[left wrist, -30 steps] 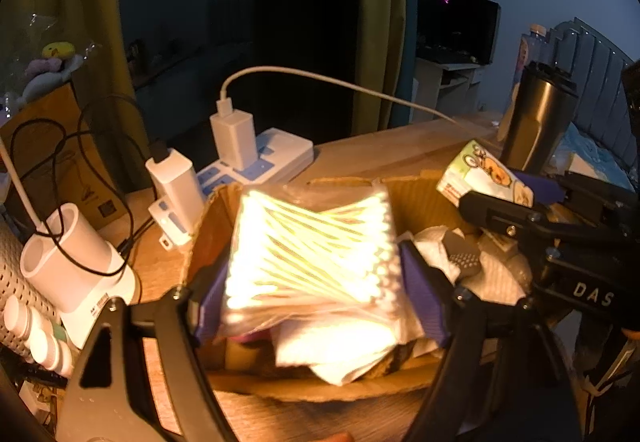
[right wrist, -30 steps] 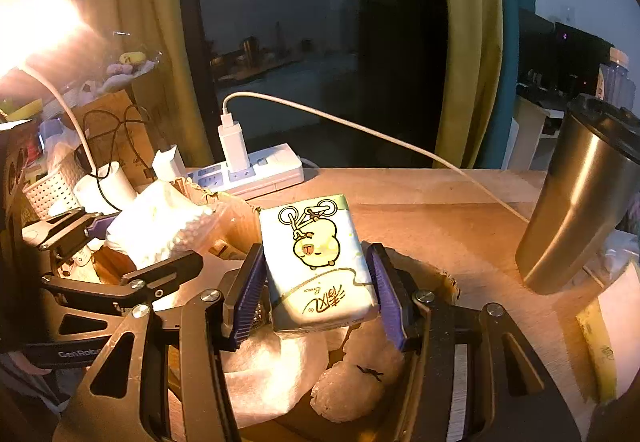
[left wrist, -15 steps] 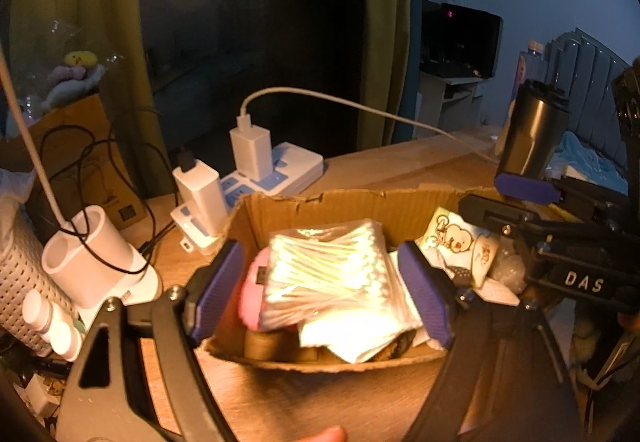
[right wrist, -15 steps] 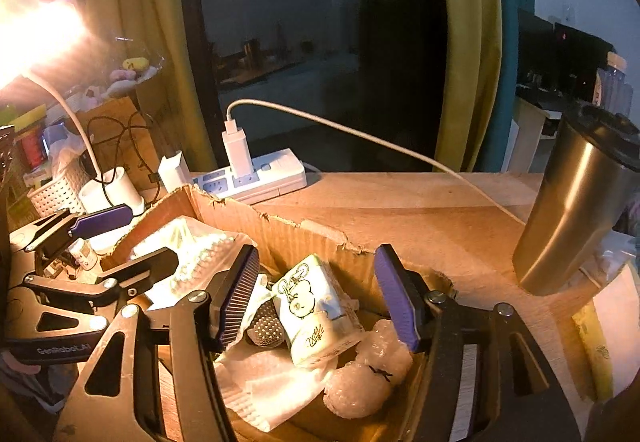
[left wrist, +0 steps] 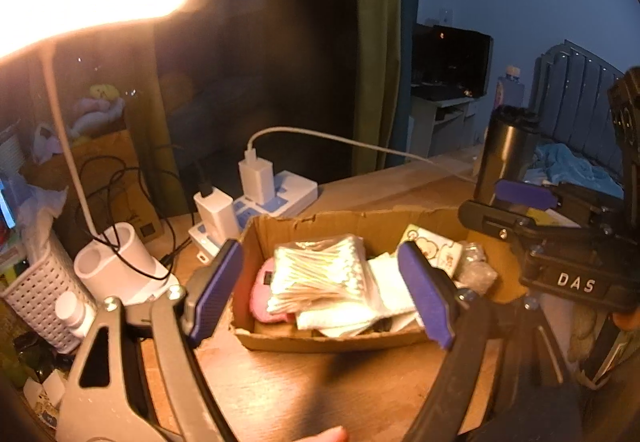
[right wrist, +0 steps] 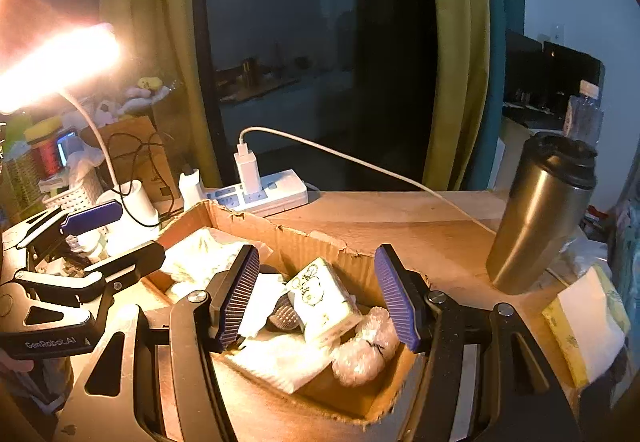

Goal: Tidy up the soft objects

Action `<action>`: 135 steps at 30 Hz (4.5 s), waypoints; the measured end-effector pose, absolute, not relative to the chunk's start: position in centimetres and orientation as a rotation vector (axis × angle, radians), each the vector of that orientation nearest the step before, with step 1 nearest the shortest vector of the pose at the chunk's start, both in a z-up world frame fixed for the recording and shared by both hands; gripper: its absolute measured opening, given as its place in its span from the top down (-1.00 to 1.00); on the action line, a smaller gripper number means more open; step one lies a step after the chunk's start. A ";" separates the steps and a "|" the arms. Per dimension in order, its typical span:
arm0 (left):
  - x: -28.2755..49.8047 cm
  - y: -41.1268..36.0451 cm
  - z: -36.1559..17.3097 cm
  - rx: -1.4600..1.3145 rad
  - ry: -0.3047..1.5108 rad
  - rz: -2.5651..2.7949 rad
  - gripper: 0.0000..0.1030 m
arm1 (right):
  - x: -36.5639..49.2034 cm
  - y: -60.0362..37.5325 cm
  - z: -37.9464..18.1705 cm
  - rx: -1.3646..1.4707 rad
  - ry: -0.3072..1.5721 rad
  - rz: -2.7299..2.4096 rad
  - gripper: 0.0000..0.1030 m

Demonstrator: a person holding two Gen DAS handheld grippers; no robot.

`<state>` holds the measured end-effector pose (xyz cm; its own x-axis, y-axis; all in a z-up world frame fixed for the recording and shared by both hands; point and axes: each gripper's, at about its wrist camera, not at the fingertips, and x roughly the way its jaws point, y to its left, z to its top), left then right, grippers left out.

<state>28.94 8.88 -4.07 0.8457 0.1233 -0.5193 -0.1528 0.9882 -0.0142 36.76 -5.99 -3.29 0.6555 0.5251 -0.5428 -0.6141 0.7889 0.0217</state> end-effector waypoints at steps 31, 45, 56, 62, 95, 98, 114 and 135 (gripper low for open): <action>18.2 6.5 1.6 -0.067 0.373 0.127 -0.76 | 25.9 -9.5 2.0 -0.188 0.433 0.606 -0.24; 12.9 4.3 3.6 -0.046 0.311 0.103 -0.76 | 20.1 -11.6 4.3 -0.198 0.357 0.573 -0.25; 9.0 2.6 5.1 -0.031 0.262 0.100 -0.78 | 15.8 -14.0 5.6 -0.184 0.297 0.530 -0.52; 7.5 2.1 5.7 -0.031 0.237 0.116 -0.98 | 14.1 -15.2 6.2 -0.176 0.275 0.506 -0.53; 7.1 1.5 6.5 -0.024 0.222 0.134 -0.98 | 13.2 -16.3 6.2 -0.168 0.270 0.487 -0.53; 7.1 1.4 6.5 -0.019 0.219 0.131 -0.98 | 13.2 -16.3 6.2 -0.167 0.270 0.487 -0.53; 7.1 1.4 6.6 -0.016 0.217 0.126 -0.98 | 13.3 -16.4 6.2 -0.168 0.269 0.488 -0.53; 7.1 1.3 6.4 -0.013 0.209 0.118 -0.98 | 13.3 -16.4 6.2 -0.167 0.270 0.488 -0.53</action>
<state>7.11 1.26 6.37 0.9714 0.1157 -0.2075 -0.1184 0.9930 -0.0007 13.29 -16.42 6.21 0.8490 0.4389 -0.2943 -0.4826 0.8708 -0.0935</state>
